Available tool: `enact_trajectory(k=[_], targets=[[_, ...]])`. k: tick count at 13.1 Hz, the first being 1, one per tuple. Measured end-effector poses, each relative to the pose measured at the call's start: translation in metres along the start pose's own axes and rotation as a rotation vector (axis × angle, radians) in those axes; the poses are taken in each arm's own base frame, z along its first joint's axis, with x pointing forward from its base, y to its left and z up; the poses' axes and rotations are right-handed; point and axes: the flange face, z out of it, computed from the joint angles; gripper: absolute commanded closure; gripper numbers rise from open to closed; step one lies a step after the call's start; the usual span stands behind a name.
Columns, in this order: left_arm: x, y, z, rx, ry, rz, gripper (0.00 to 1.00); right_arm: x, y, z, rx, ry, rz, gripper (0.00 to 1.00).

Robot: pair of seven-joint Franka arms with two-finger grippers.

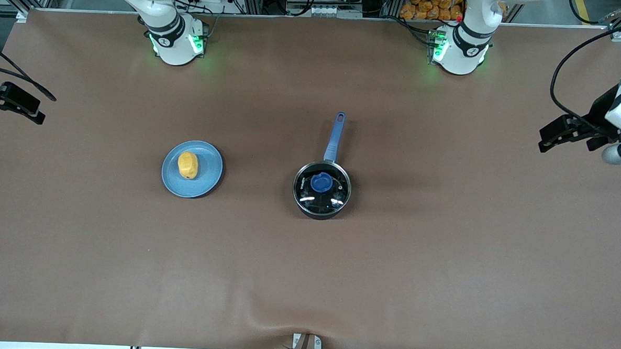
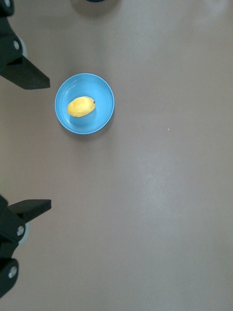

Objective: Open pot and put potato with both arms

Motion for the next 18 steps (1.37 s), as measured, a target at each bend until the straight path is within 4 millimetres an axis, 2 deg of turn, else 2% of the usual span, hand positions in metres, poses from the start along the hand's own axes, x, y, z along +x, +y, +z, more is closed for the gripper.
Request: enact_trajectory(k=[18], targets=[[0.005,0.003,0.011,-0.003,-0.031,-0.024,0.00,0.000,0.000,0.000,0.000,0.000,0.000,0.00]])
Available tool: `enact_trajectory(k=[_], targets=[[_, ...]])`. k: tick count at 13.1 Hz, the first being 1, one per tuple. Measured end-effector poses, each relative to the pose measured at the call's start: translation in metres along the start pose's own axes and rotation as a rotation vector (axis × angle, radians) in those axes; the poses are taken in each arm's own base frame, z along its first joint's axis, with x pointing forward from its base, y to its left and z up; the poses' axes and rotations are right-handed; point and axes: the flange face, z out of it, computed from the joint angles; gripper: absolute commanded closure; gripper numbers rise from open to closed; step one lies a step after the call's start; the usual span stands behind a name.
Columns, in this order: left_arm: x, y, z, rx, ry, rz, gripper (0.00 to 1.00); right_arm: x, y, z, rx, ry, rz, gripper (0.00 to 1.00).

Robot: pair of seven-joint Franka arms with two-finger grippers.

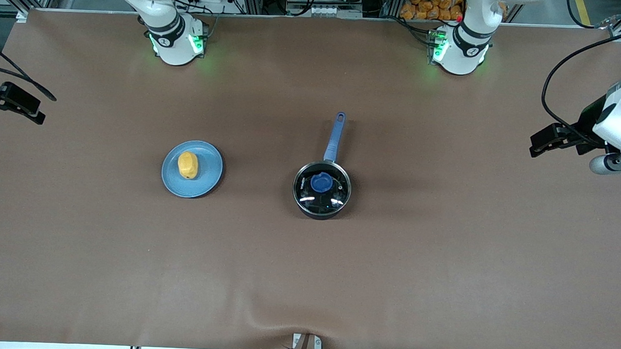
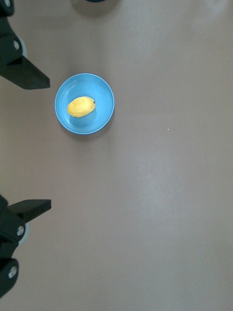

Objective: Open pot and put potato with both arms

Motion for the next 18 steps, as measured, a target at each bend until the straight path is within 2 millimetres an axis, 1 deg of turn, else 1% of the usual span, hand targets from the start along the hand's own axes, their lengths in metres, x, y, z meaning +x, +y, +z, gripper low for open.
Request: enact_trajectory(k=[8,15,18], targets=[[-0.001,-0.002,-0.002,0.001,-0.003,-0.004,0.00,0.000,0.000,0.000,0.000,0.000,0.000,0.00],[-0.002,0.005,-0.002,0.001,-0.005,0.008,0.00,0.000,0.000,0.000,0.000,0.000,0.000,0.00],[-0.004,0.014,-0.001,0.001,-0.007,0.023,0.00,0.000,0.000,0.000,0.000,0.000,0.000,0.00]])
